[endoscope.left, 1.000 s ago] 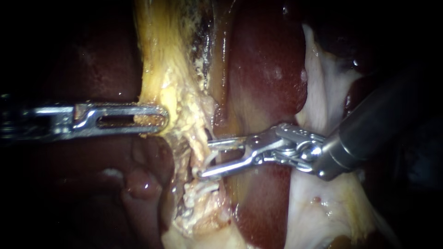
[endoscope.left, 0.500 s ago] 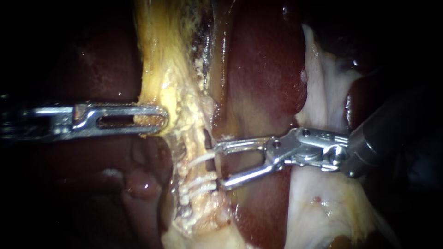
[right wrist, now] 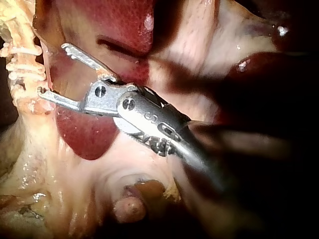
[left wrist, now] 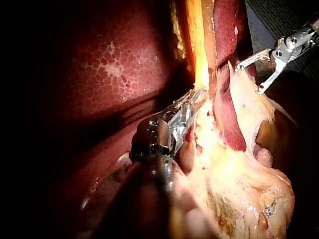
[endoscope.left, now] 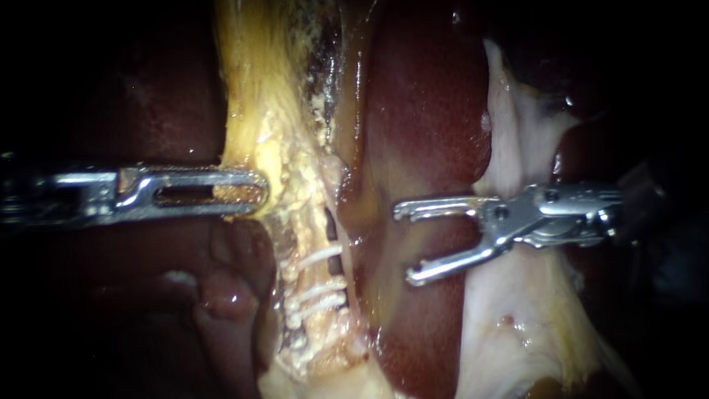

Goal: Going back third clip left tube

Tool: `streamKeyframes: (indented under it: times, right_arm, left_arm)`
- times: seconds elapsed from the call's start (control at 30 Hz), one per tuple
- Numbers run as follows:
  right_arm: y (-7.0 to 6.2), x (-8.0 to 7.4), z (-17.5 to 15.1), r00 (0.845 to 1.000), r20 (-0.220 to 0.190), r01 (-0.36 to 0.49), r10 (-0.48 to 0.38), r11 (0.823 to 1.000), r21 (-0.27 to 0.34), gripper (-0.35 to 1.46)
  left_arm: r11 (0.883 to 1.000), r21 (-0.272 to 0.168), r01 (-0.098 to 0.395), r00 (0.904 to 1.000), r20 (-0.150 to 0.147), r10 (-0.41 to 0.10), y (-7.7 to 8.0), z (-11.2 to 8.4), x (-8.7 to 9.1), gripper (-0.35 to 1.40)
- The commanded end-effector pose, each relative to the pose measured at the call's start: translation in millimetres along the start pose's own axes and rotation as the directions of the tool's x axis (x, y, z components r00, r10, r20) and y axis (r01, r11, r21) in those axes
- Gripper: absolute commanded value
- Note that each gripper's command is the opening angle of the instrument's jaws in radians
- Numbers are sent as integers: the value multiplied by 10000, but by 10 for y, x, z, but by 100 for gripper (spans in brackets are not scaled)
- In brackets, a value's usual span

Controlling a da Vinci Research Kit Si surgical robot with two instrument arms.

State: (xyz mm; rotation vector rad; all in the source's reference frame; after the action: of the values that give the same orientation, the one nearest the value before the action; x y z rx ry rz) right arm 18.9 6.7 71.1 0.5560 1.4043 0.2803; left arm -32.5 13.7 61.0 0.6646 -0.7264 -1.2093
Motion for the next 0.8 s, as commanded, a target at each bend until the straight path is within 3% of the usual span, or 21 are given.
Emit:
streamKeyframes:
  times: [0.03, 0.27, 0.5, 0.8]
  right_arm:
    - [0, 2, -2, 10000, 21, 3, -3, 10000, -46, 60]
    - [-3, 4, 2, 10000, -6, -6, 6, 10000, -4, 60]
    - [-2, 3, 9, 10000, -42, 65, -65, 9999, 143, 60]
    - [-1, 5, 10, 10000, -53, -7, 8, 9998, 196, 60]
  left_arm:
    - [10000, -10, -6, 10000, 8, 6, 1, 2, 0, -35]
    - [10000, 41, -48, 10000, 31, 48, 10, 31, 2, -35]
    - [9999, -102, -104, 9997, -243, 102, 24, 72, 1, -35]
    - [9999, -95, -96, 9997, -247, 94, 22, 76, 0, -35]
